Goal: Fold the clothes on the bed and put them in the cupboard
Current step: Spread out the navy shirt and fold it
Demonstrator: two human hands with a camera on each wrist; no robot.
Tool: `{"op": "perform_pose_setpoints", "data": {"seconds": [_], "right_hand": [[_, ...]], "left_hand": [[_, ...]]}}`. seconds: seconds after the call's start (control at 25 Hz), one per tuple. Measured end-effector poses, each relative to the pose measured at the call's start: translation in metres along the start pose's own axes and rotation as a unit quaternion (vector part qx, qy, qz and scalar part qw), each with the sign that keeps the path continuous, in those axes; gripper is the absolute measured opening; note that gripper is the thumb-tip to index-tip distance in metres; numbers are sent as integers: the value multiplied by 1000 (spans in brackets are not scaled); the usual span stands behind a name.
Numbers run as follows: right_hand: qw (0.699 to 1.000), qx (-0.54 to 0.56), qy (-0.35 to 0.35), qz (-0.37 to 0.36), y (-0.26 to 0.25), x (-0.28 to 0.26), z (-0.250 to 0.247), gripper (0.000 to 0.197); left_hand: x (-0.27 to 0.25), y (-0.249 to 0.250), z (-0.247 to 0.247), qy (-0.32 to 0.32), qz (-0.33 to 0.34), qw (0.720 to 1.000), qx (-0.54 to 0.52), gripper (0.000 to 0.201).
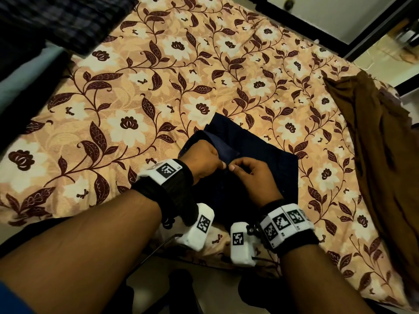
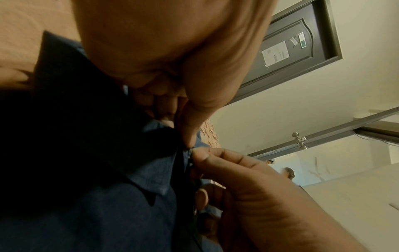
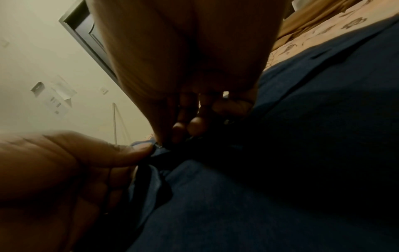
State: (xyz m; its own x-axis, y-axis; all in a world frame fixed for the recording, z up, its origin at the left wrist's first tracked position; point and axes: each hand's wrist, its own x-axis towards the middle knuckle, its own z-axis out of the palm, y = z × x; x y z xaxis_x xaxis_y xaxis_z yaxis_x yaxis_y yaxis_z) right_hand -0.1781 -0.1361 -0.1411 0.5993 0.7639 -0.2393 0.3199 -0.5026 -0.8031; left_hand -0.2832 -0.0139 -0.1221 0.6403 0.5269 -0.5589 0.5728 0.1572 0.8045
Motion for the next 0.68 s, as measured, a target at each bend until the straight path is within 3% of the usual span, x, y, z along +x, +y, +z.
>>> {"op": "perform_pose_setpoints", "data": {"seconds": [0.16,0.36,0.52,0.68], "right_hand": [[999,-16,-22,20,-9,9,-6,14],[999,17,12,40,-4,8,-1,17],[999,36,28,21,-7,5,5,14],[999,14,46,-21,-7,1,7,6]], "left_hand": [[3,-3,0,9,12,1000,6,40],[3,-2,-3,28,63,995,75,28],[5,0,-5,6,46,989,141,41],[8,-2,-3,-17,29,996,80,39]]}}
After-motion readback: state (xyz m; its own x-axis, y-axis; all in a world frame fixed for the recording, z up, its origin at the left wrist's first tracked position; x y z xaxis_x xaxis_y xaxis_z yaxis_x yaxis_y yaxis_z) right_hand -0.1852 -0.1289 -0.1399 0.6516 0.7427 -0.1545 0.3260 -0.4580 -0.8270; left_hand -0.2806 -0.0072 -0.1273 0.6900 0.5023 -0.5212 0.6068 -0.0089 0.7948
